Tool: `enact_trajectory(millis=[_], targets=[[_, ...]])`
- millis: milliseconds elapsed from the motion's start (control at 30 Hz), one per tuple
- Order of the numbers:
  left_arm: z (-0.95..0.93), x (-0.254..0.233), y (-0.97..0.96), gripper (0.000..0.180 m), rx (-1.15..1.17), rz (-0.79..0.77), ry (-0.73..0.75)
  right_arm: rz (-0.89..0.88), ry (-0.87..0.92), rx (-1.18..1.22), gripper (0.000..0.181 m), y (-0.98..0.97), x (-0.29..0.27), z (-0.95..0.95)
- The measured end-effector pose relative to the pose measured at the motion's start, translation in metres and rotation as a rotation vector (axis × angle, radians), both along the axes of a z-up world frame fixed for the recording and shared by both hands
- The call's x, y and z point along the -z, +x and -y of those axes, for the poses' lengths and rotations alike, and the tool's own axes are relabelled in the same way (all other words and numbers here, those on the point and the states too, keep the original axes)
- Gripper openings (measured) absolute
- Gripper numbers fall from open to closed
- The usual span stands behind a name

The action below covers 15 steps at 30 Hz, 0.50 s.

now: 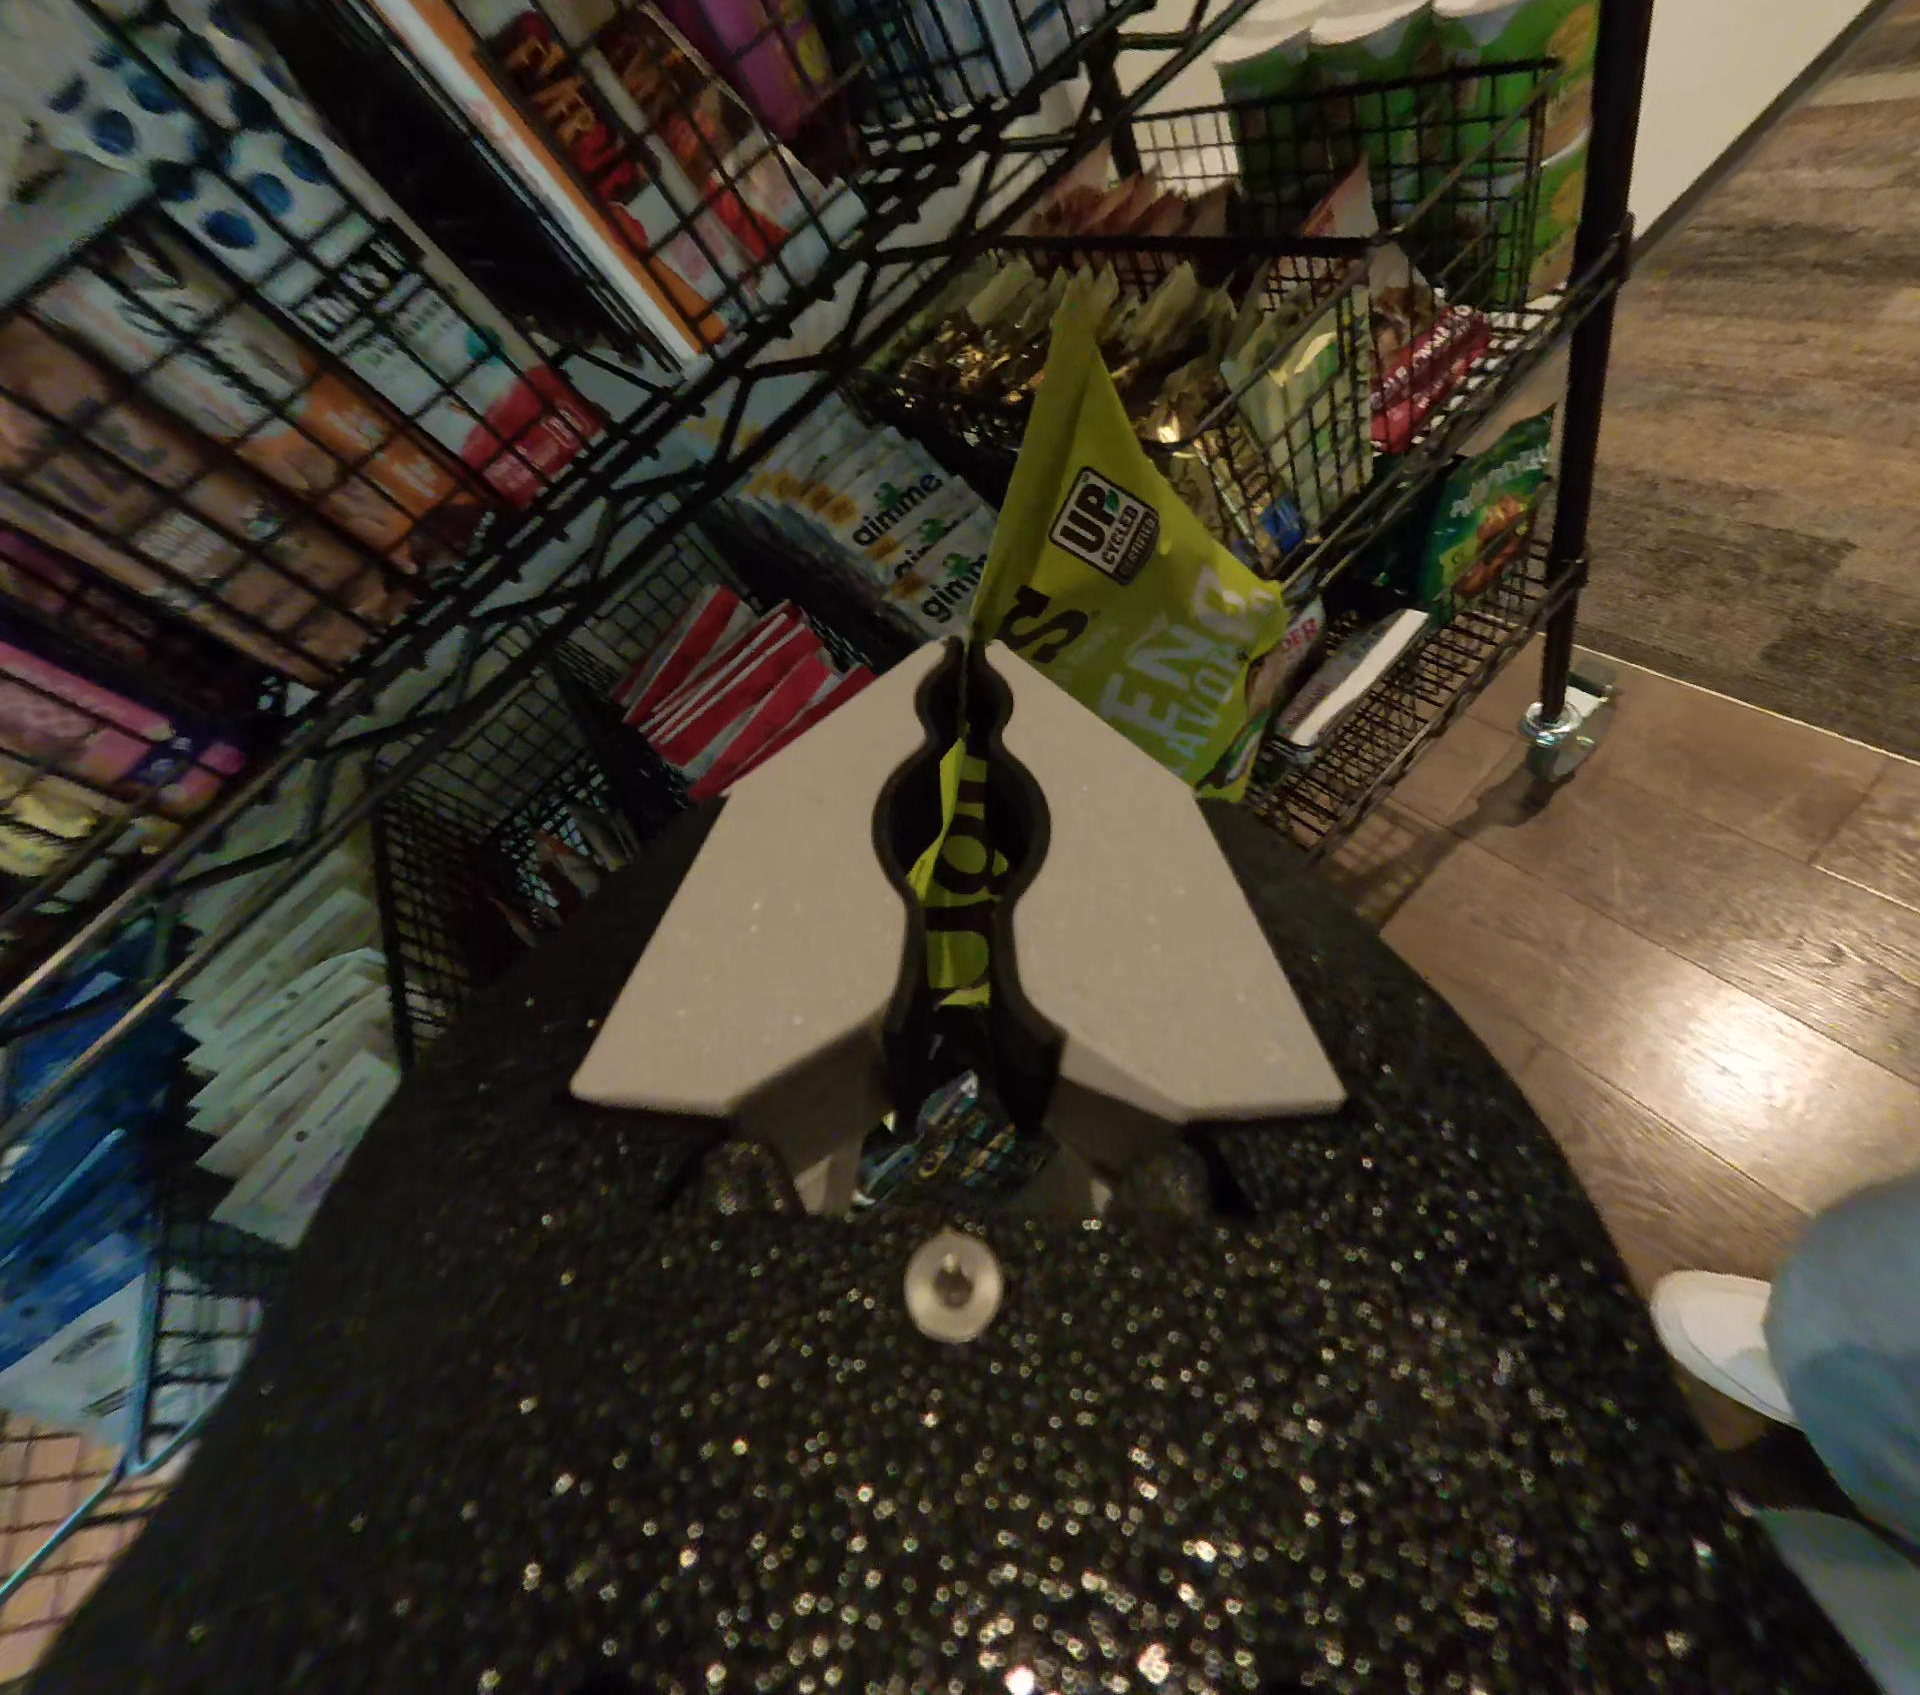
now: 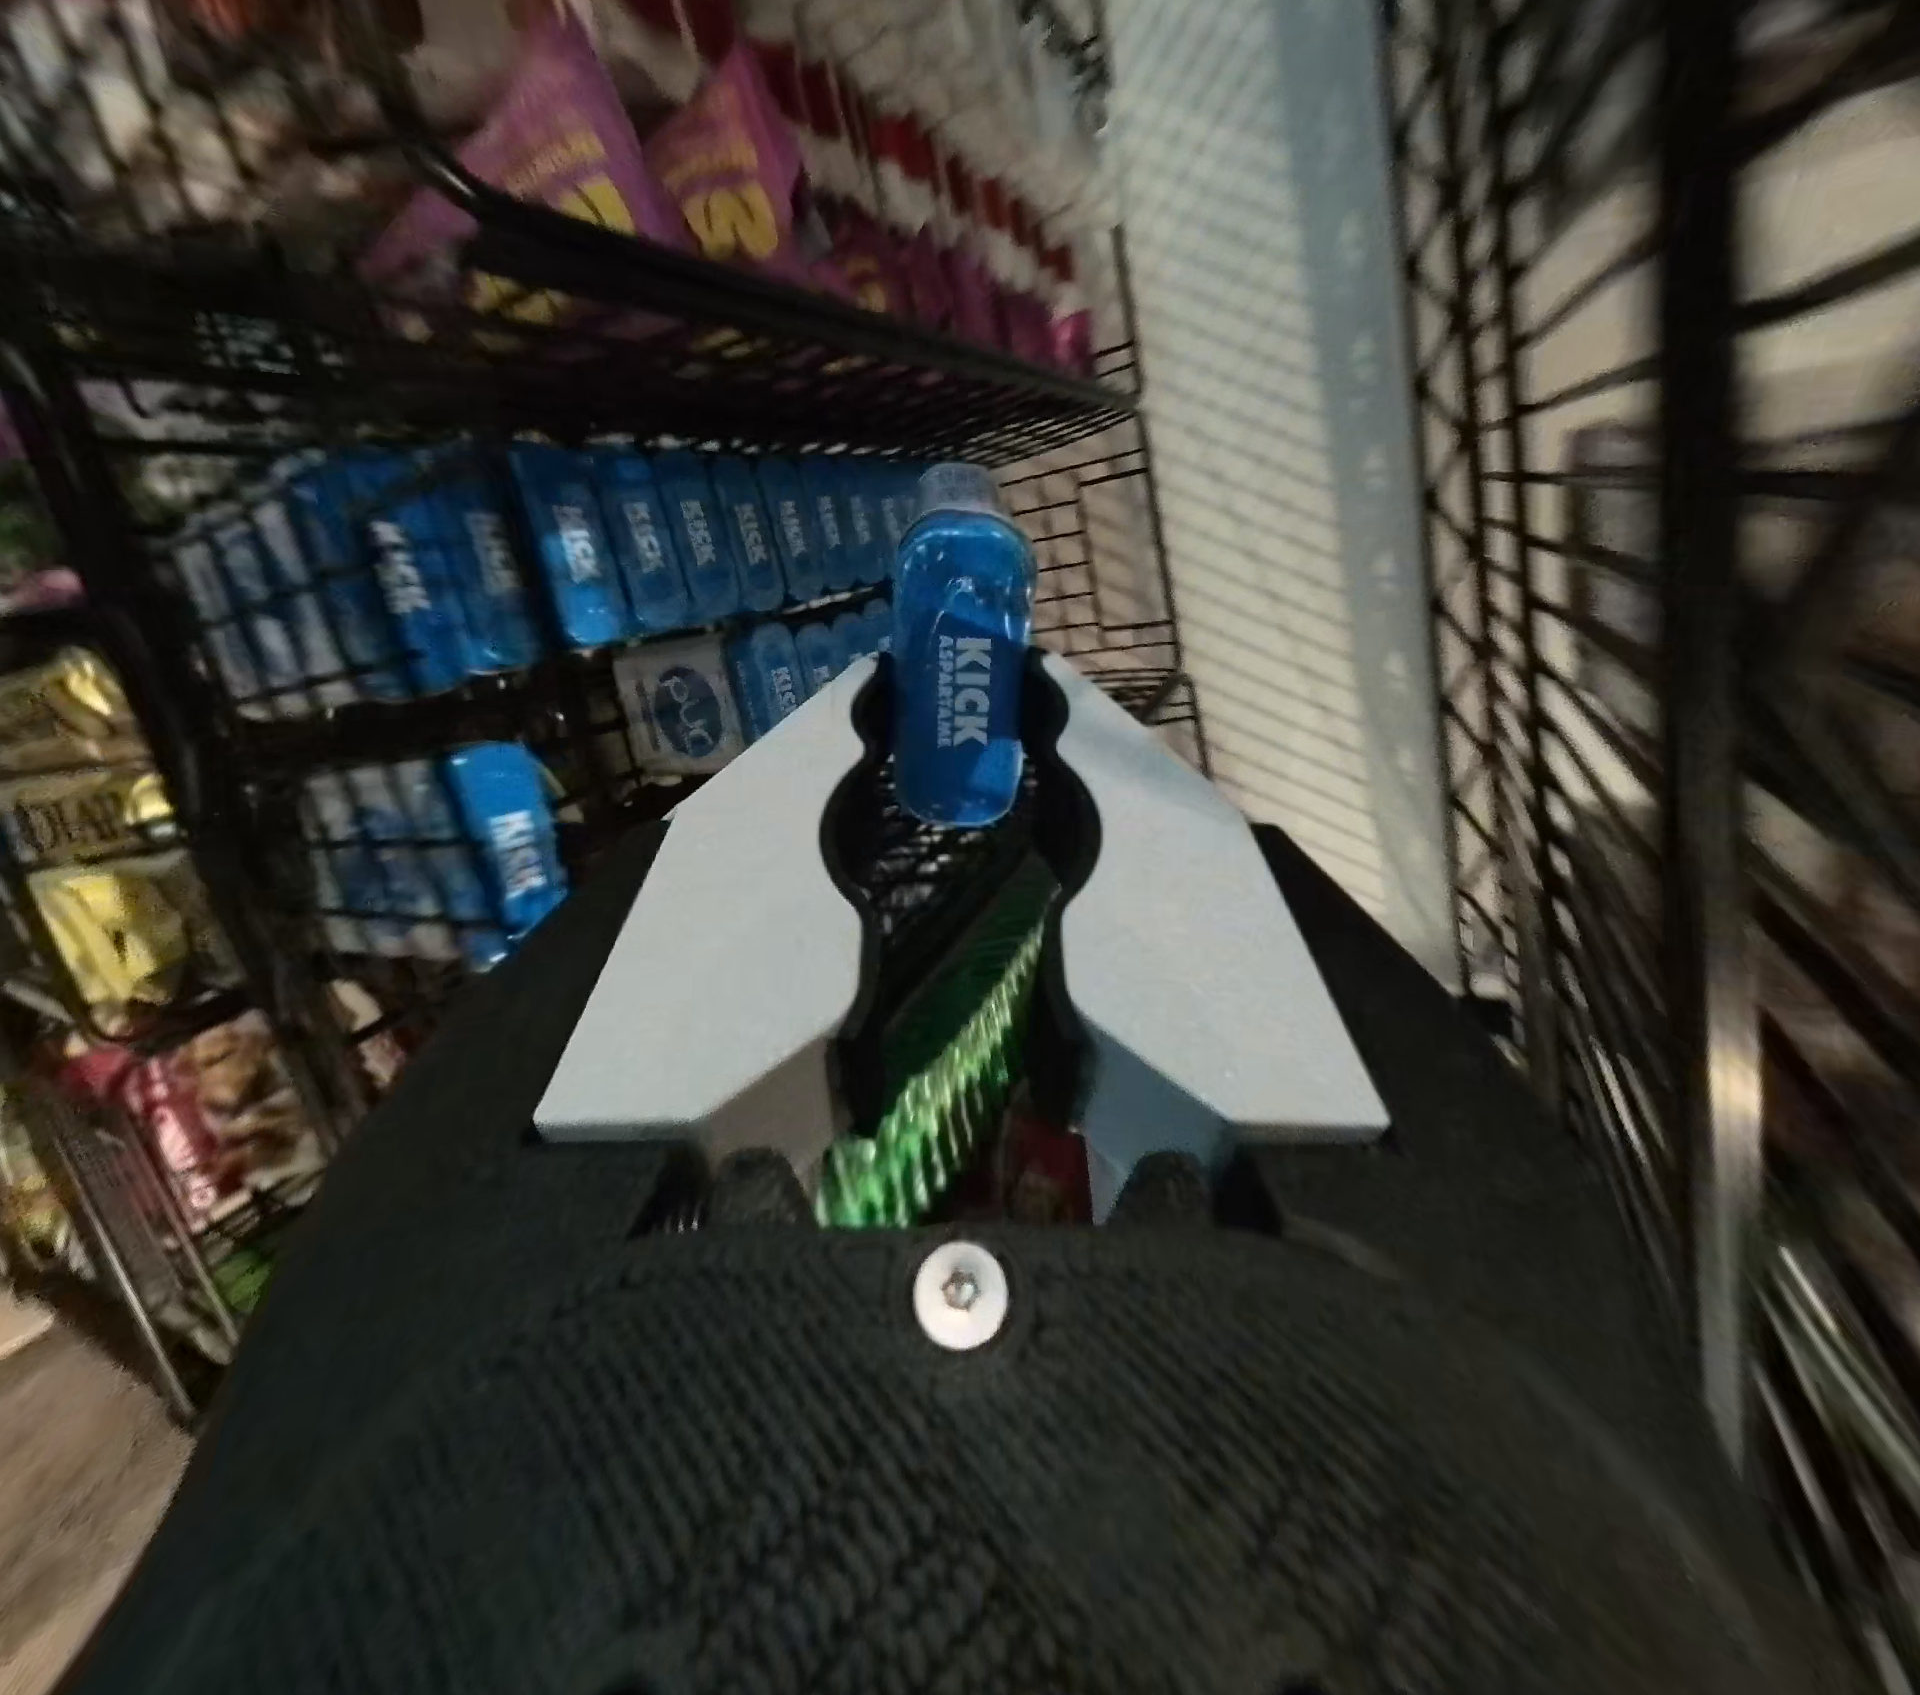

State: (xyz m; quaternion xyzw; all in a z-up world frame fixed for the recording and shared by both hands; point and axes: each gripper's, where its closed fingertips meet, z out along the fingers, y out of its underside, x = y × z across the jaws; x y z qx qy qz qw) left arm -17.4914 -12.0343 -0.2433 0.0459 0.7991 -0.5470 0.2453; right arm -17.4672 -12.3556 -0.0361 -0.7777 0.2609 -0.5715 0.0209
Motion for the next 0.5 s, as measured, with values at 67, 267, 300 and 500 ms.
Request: enact_trajectory(millis=[67, 267, 300, 500], targets=[[-0.001, -0.007, 0.002, 0.0, -0.015, 0.009, -0.006, 0.059, 0.005, 0.016, 0.022, -0.02, -0.01, -0.011], [-0.008, -0.037, 0.009, 0.0, -0.074, 0.006, -0.031, 0.197, 0.202, -0.105, 0.023, -0.093, -0.031, -0.077], [-0.01, -0.042, 0.009, 0.0, -0.088, -0.002, -0.035, 0.183, 0.259, -0.174, 0.023, -0.101, -0.024, -0.097], [-0.043, -0.066, 0.012, 0.0, -0.221, -0.046, -0.07, -0.067, 0.497, -0.556, 0.023, -0.125, 0.061, -0.199]])
